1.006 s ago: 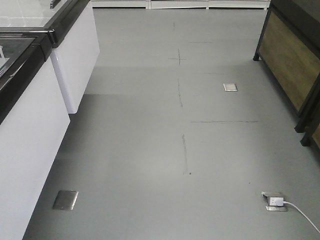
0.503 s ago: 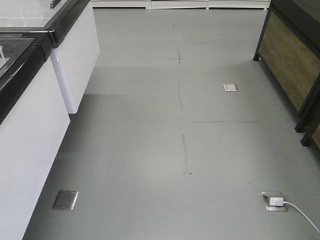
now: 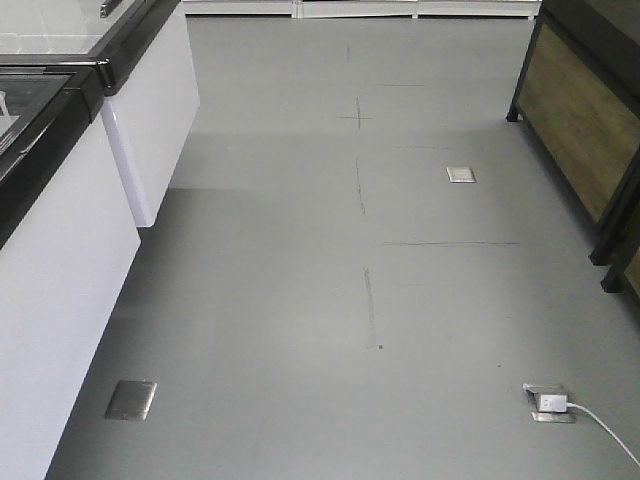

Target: Left arm holds basket, right arm returns cookies

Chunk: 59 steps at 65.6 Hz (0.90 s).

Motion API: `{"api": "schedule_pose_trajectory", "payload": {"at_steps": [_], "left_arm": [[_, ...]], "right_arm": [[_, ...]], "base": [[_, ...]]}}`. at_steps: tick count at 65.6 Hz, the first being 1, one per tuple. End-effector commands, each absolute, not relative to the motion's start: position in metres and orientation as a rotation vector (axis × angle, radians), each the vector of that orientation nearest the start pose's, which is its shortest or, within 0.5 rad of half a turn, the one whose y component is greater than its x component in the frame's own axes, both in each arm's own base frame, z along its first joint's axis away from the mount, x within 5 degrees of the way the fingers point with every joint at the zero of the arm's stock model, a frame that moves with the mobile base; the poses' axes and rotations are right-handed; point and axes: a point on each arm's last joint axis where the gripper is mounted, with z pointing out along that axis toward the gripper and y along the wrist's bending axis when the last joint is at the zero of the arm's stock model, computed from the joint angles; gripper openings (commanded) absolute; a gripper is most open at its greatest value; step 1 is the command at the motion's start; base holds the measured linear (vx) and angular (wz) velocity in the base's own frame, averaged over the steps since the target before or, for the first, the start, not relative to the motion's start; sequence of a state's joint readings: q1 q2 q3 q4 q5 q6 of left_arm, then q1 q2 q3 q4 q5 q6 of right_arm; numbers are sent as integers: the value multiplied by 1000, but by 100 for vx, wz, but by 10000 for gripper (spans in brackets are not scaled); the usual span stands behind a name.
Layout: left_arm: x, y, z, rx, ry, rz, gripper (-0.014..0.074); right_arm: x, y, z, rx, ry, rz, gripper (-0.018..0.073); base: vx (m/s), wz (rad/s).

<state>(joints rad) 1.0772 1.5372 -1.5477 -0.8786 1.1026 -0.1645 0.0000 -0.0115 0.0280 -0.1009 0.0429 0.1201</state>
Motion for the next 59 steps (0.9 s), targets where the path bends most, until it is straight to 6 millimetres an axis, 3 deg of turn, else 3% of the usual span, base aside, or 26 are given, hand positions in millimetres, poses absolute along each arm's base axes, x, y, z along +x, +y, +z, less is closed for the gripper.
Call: {"api": "schedule_pose_trajectory", "payload": {"at_steps": [1,13,28,42,59], "left_arm": [[214,254,423,-1333,1573,-734,510],[223,270,409,-1325,1550,-751,572],[237,286,406,-1212,1413,-858,578],[250,300,382,-1257,1380,-999,578],[258,312,377,-1213,1257,-1086,598]], "right_arm": [[56,0,202,5,1475,10,-6],[56,0,202,5,1475,10,-6],[56,0,202,5,1475,10,-6],[56,0,202,5,1475,10,-6],[56,0,202,5,1475,10,-6]], "base": [[0,0],[0,0],[0,0],[0,0],[0,0]]}}
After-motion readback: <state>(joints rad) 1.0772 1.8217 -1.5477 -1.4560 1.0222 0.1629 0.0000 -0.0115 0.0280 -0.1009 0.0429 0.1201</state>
